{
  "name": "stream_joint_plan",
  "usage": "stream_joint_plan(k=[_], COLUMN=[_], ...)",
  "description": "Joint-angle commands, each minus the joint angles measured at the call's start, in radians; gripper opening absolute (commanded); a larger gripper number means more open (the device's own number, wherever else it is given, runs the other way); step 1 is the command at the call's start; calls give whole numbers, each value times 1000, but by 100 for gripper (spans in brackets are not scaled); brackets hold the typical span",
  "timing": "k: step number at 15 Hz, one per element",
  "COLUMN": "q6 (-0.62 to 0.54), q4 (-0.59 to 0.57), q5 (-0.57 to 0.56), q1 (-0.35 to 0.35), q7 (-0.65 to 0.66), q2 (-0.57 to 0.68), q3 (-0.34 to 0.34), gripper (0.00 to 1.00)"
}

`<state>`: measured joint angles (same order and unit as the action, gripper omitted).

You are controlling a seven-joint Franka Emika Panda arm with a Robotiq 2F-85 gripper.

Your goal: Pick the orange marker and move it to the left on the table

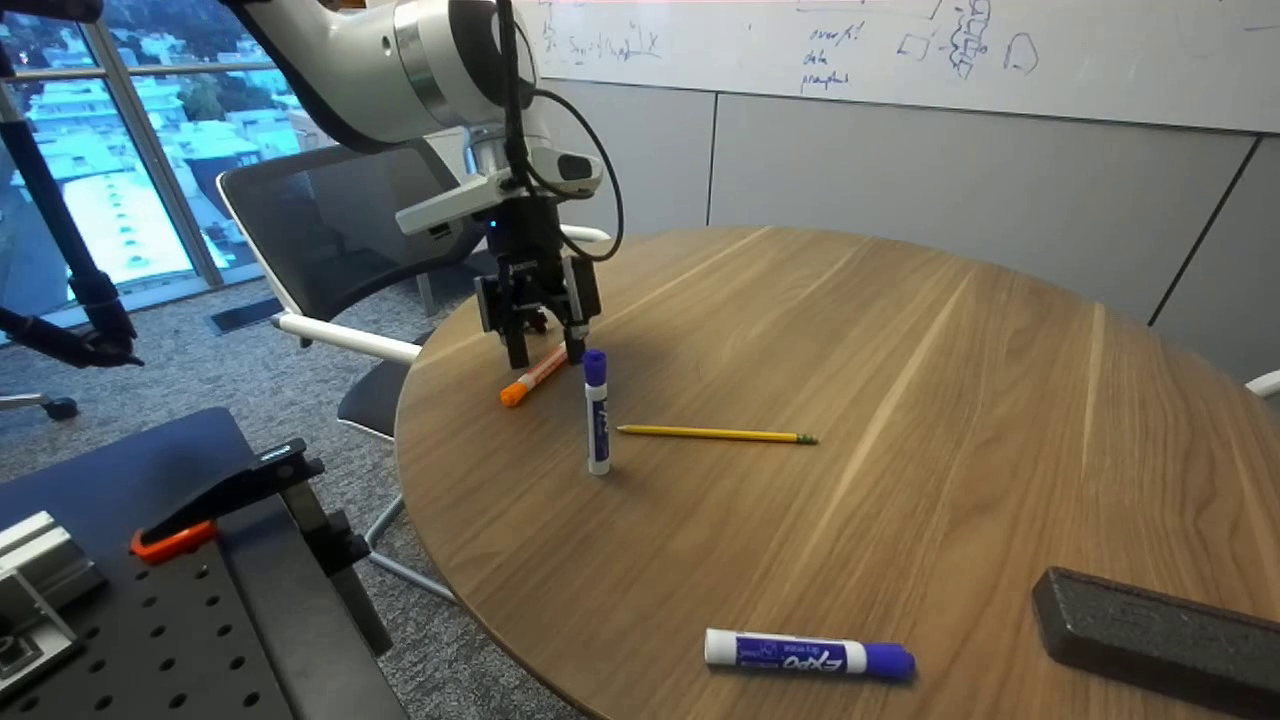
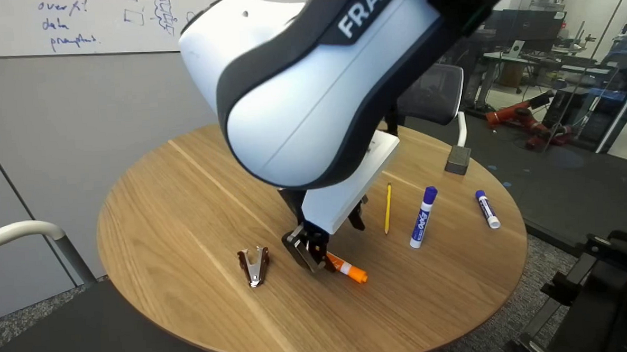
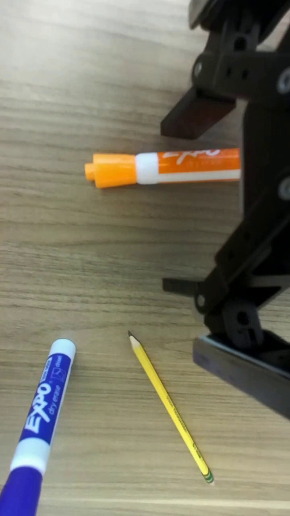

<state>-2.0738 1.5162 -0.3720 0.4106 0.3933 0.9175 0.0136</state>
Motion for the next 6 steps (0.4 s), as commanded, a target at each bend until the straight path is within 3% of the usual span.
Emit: stream_joint_plan(k=[1,2,3,6], q6=[26,47,20,44], q4=[148,175,63,133], q5=[89,127,73,106], q1=[-90,-119,-55,-109], q7=[-171,-218,-128,-198], q2=[-183,-225,-98,-198], q3=[-65,-80,-35,-61], gripper=[100,100,100,100])
